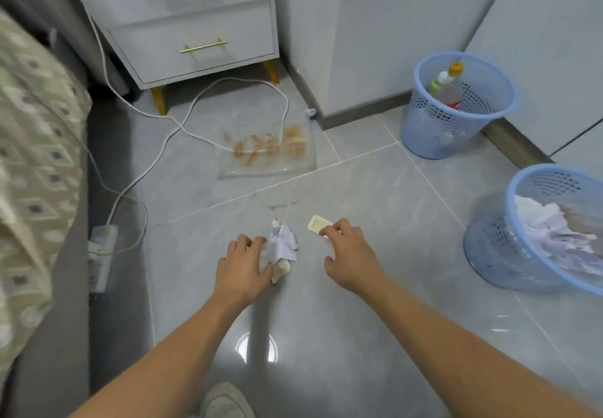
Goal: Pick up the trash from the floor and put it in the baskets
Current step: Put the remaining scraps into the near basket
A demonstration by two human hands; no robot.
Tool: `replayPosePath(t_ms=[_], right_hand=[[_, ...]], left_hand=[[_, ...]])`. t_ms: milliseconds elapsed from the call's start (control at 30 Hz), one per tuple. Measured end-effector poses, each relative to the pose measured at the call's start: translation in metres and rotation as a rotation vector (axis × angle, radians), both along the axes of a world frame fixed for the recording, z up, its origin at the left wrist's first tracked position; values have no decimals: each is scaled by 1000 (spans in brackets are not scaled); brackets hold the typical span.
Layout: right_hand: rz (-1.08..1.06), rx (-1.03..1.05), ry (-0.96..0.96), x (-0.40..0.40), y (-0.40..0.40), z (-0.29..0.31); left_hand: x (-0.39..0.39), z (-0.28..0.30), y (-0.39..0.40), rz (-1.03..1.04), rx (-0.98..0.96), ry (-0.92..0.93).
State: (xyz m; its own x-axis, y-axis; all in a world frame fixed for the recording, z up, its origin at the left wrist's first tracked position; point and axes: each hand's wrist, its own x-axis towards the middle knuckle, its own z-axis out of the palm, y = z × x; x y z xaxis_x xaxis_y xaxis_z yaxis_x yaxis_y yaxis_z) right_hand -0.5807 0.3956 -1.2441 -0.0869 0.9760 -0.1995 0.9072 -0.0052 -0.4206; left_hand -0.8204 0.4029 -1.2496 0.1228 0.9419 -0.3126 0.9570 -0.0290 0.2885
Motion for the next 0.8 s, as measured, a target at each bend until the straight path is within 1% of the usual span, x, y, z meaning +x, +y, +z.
replayPosePath(t_ms=[100,200,300,367,467,567,667,800], right_hand=[[27,-61,-34,-11,18,-29],[15,-81,-64,-12,40,-53],[-9,-79,-90,-11,59,-74],[17,-69,-126,-9,67,-84],[58,-29,-177,-8,69,-94],[34,-22,-149,-4,66,-100],[6,-44,-92,4,61,-102],[-59,6,1,19,51,-89]], left_hand=[[0,-17,14,22,-14,-25],[10,-35,33,-2,27,-95],[18,-52,50,-120,37,-130],[22,-61,57,-199,-6,-138],[26,-73,63,-249,-62,-123],[29,-81,64,-245,-44,-131],[32,-83,63,-247,21,-240],[41,-72,63,-300,113,-282]])
